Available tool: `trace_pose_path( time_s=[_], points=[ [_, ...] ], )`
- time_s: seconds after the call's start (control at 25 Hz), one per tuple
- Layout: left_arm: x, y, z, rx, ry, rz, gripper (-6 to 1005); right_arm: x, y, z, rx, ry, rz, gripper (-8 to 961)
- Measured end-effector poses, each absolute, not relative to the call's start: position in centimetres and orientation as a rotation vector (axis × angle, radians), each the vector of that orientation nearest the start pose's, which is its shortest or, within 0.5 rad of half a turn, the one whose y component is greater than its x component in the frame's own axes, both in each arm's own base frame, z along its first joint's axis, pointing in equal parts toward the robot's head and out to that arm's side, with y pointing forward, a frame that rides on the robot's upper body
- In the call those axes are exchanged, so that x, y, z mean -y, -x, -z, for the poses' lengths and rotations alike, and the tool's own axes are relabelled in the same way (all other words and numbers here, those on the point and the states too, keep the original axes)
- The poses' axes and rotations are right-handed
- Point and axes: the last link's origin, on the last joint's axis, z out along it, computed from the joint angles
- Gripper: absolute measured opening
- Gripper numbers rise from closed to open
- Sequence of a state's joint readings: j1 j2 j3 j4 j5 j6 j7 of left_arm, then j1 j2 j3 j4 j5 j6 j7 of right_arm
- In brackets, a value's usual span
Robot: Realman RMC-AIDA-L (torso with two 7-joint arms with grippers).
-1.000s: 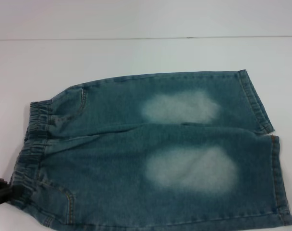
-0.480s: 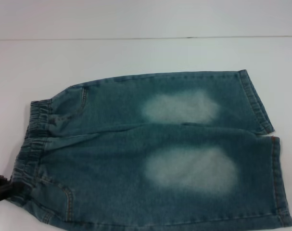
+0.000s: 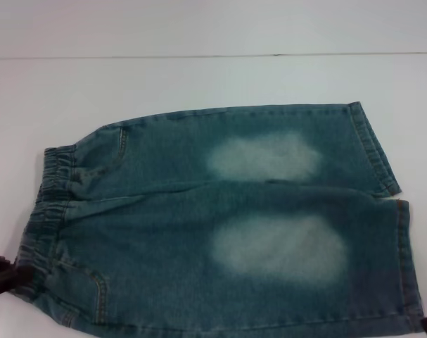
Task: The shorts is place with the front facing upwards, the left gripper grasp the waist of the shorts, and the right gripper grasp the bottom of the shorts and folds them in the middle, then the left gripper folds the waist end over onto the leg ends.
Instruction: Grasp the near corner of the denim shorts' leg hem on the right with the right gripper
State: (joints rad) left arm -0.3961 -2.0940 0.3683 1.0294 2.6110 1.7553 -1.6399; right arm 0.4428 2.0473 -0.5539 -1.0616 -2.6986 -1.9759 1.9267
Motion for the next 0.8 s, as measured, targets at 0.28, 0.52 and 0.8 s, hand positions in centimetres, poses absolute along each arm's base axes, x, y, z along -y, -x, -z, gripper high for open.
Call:
trace_pose_path(
  time_s=[0.28,0.52,0.8],
  points=[
    [-25.5,35.5,-6.7,1.158,2.586,0.077,50,-25.7,-32.6,-5.6,-1.496,2.766,0.174,820],
    [-25.5,35.6,-6.7,1.159,2.583,0.075,50,-25.7,-32.3,-4.9,-1.498,2.784,0.207,798],
    [-25.5,35.7,-6.7,1.159,2.580,0.072,49,-25.7,-32.1,-4.4,-1.498,2.799,0.241,772]
  ],
)
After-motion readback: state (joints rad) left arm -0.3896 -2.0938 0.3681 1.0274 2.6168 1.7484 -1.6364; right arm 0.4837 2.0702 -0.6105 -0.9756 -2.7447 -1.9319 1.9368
